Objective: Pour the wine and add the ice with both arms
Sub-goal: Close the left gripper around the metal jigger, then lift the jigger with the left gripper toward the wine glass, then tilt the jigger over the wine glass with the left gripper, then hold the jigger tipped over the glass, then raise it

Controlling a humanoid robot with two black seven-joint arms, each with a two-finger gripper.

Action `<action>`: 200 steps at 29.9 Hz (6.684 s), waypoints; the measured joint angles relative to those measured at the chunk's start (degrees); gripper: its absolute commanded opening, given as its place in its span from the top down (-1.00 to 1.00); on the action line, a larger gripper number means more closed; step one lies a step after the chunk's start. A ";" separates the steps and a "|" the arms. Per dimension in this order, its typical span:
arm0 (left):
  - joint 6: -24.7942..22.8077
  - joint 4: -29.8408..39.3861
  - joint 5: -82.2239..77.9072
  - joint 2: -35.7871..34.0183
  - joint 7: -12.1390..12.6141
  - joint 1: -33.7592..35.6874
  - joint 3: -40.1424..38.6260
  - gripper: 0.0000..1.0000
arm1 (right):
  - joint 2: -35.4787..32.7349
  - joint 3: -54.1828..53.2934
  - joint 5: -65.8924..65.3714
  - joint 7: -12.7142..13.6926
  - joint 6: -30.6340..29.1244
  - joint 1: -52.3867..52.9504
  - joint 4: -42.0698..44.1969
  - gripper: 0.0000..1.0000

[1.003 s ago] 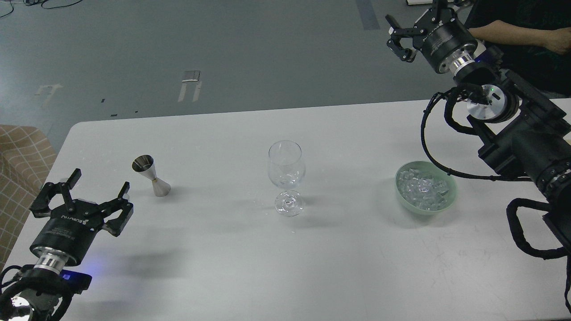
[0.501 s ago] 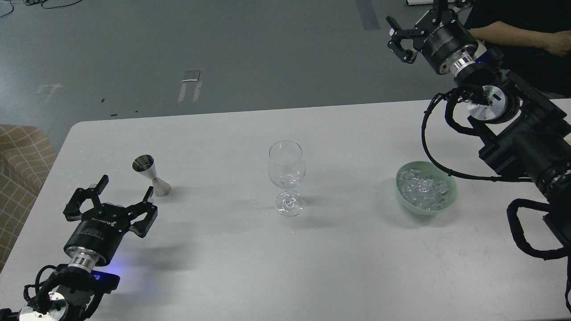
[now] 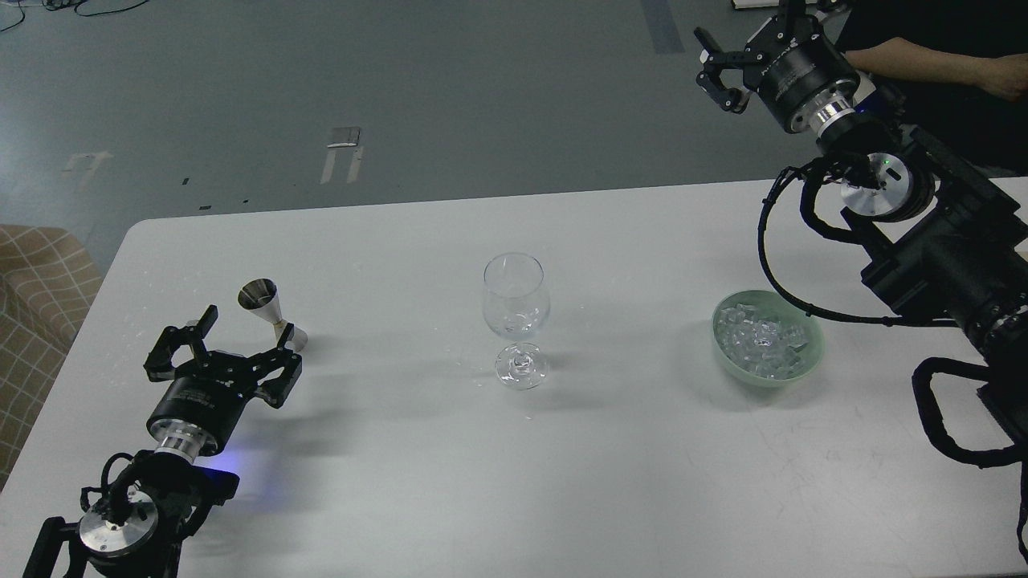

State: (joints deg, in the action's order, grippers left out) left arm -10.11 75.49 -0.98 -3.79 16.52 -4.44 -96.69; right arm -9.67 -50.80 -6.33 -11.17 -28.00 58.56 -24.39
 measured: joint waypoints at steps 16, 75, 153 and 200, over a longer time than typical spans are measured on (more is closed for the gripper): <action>0.00 -9.97 -4.37 3.07 -0.61 8.14 -0.02 -0.93 | 0.00 0.00 0.00 0.00 0.00 0.25 -0.05 -1.00; -0.97 -18.81 -6.73 3.79 -4.85 16.69 -0.25 1.00 | 0.04 -0.07 0.00 0.00 0.00 0.25 -0.23 -1.00; 16.95 19.41 -23.45 -4.76 8.78 15.83 24.68 1.00 | -0.29 -0.10 0.00 0.00 0.00 0.24 -0.23 -1.00; 16.88 19.15 -36.91 -5.78 10.45 19.83 29.86 1.00 | -0.43 -0.18 0.00 0.00 0.00 0.24 -0.13 -1.00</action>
State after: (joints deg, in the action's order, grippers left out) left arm 6.77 94.64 -37.89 -9.58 26.98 15.39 -66.83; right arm -10.10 -50.98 -6.33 -11.16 -28.00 58.80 -24.52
